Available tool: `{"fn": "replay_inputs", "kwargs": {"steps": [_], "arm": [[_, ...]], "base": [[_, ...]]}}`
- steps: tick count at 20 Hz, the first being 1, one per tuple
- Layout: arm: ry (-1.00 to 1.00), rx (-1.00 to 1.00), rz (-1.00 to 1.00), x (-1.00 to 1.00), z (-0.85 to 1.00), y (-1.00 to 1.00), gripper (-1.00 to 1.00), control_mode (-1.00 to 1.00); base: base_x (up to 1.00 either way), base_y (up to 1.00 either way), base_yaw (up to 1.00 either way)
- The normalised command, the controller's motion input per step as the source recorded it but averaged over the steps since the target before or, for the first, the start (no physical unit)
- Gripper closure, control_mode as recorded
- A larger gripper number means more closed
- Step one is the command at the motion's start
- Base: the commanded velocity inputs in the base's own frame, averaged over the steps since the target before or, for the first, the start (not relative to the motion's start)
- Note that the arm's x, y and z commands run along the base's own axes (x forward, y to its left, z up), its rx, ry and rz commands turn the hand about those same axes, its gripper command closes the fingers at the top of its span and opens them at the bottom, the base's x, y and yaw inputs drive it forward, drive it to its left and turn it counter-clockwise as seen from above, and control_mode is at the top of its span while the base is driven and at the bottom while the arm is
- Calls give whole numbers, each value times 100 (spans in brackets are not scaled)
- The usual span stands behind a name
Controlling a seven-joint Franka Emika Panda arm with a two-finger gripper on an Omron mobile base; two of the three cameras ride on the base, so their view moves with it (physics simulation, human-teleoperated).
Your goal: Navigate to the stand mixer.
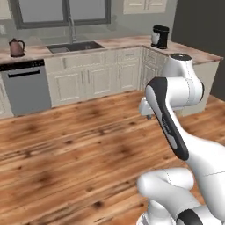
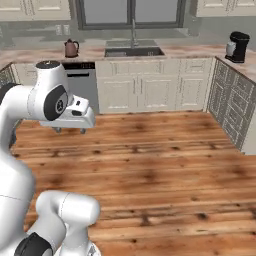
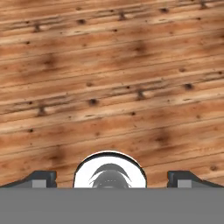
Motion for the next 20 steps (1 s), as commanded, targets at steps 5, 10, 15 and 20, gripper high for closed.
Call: {"fn": "replay_inputs", "kwargs": {"steps": [5, 10, 15, 20], "arm": [[0, 0, 0, 0, 0, 0, -100, 100], [0, 0, 0, 0, 0, 0, -100, 100], [0, 0, 0, 0, 0, 0, -100, 100], [0, 0, 0, 0, 0, 0, -100, 100]], "base": [[100, 0, -45], [100, 16, -43], [100, 56, -38], [100, 84, -36]]}}
